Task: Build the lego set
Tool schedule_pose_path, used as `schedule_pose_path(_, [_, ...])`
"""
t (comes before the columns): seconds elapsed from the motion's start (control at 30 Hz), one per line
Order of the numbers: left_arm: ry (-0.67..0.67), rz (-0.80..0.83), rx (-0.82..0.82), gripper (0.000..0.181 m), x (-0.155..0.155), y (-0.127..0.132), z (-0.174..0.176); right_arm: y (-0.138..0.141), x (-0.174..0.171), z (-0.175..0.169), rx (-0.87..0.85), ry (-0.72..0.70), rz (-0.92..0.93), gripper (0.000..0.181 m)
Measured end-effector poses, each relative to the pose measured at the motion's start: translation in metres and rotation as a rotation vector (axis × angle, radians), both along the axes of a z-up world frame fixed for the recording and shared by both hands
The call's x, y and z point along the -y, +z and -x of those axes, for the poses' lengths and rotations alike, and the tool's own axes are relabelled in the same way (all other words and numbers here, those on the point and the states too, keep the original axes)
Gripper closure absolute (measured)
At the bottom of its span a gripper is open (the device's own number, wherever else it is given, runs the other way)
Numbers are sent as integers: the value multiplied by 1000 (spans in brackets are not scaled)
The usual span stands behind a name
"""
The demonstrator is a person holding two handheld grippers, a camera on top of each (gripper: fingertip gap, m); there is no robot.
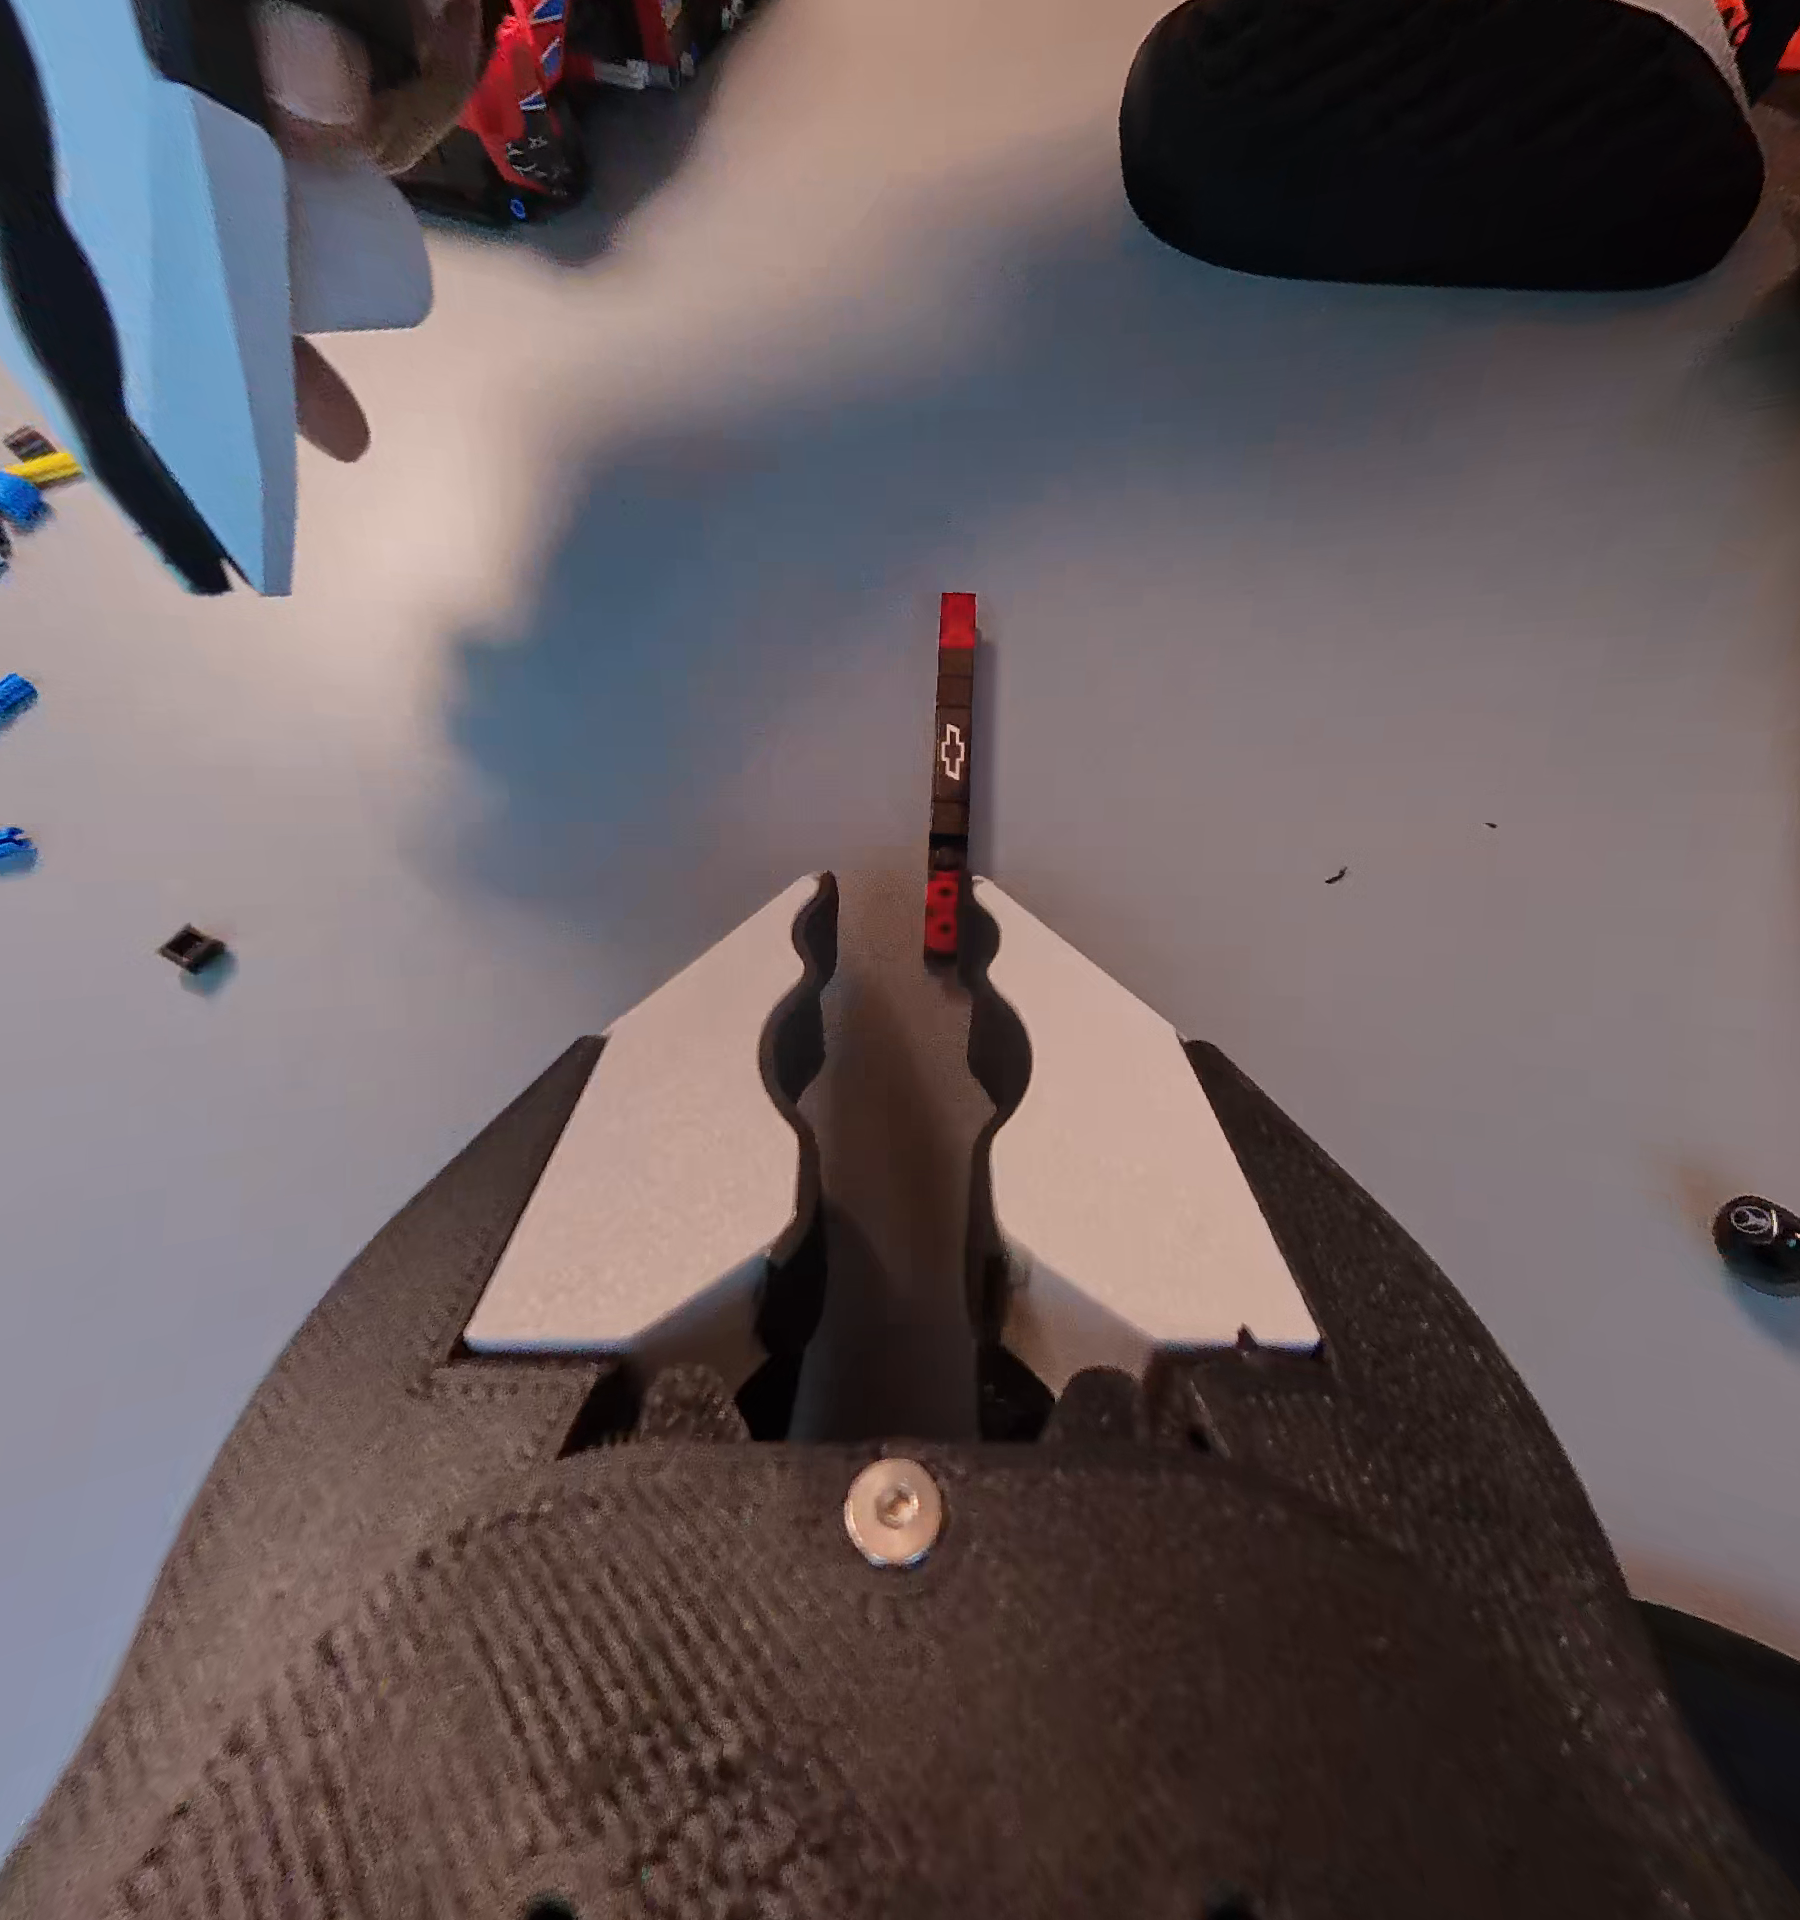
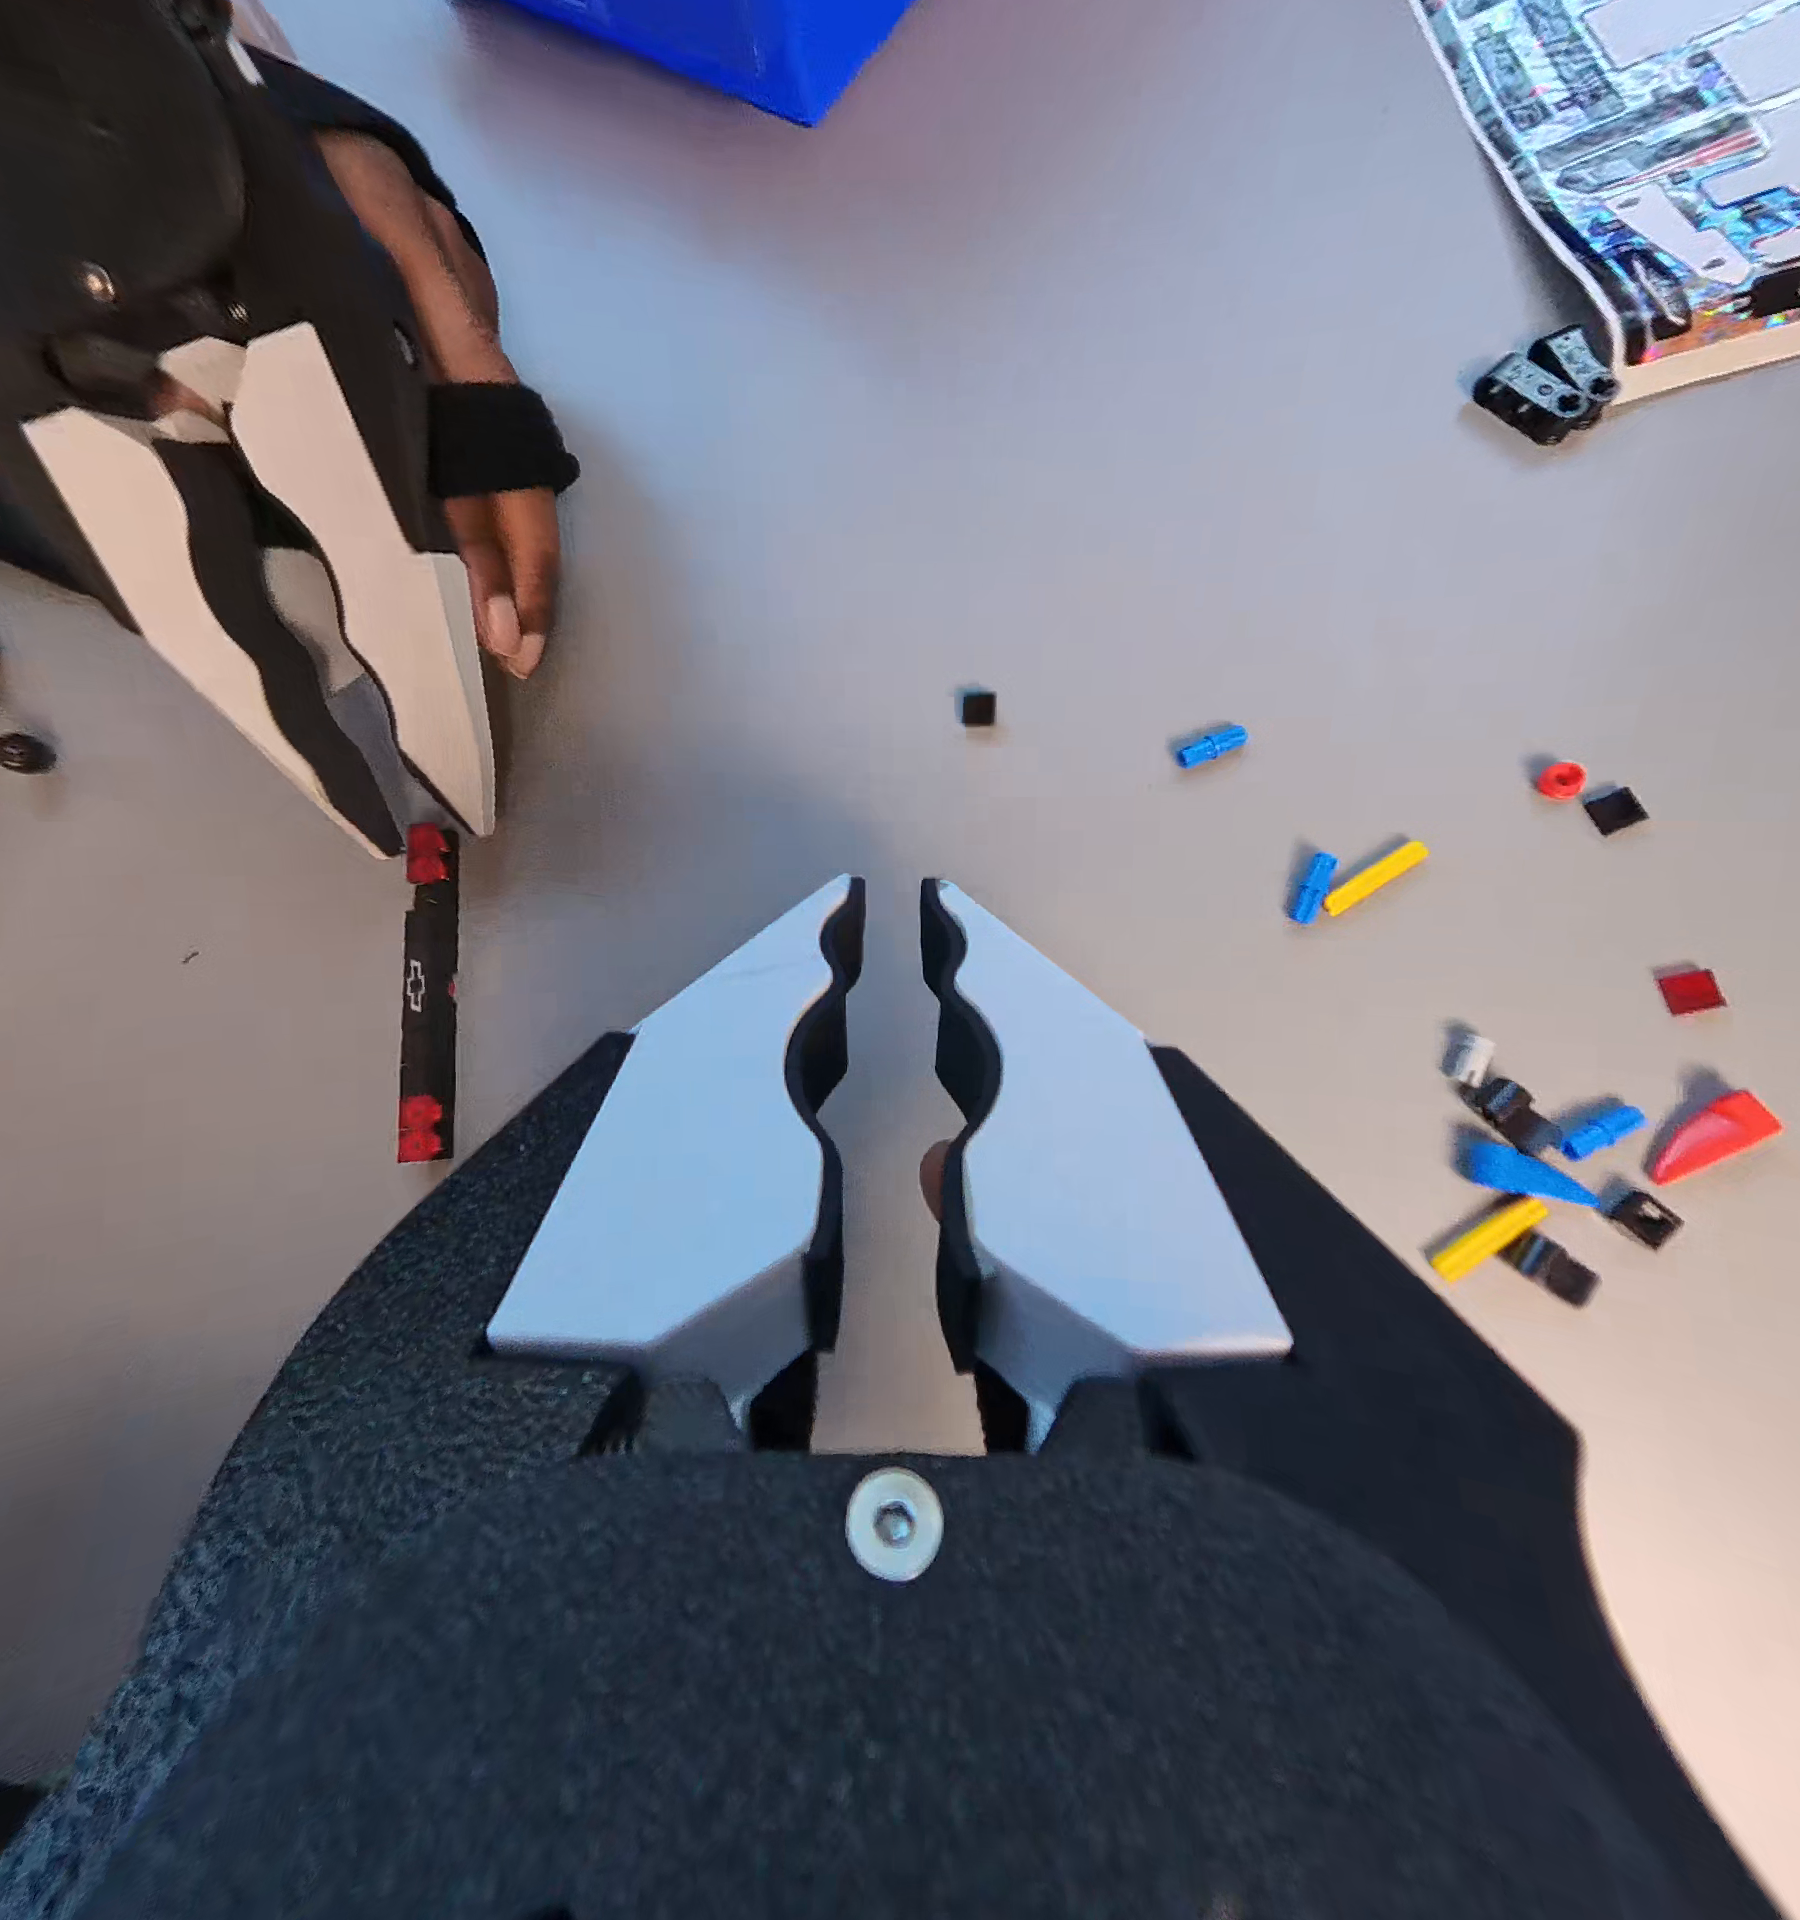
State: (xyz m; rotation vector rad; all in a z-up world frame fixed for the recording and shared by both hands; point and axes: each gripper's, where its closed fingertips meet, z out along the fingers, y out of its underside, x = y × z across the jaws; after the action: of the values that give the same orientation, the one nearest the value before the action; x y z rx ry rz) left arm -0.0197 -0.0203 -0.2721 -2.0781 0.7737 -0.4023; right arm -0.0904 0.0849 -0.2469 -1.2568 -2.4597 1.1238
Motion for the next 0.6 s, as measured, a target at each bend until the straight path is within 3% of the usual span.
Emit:
schedule_pose_path(0.13, [101, -16, -13, 163, -9, 1, 21, -1, 12, -4, -55, -38, -35, 174])
schedule_pose_path(0.33, [334, -34, 56, 163, -24, 9, 72, -26, 23, 32, -88, -99, -180, 169])
schedule_pose_path(0.6, [368, -46, 46, 164, -24, 9, 81, -37, 33, 53, -46, -20, -287, 178])
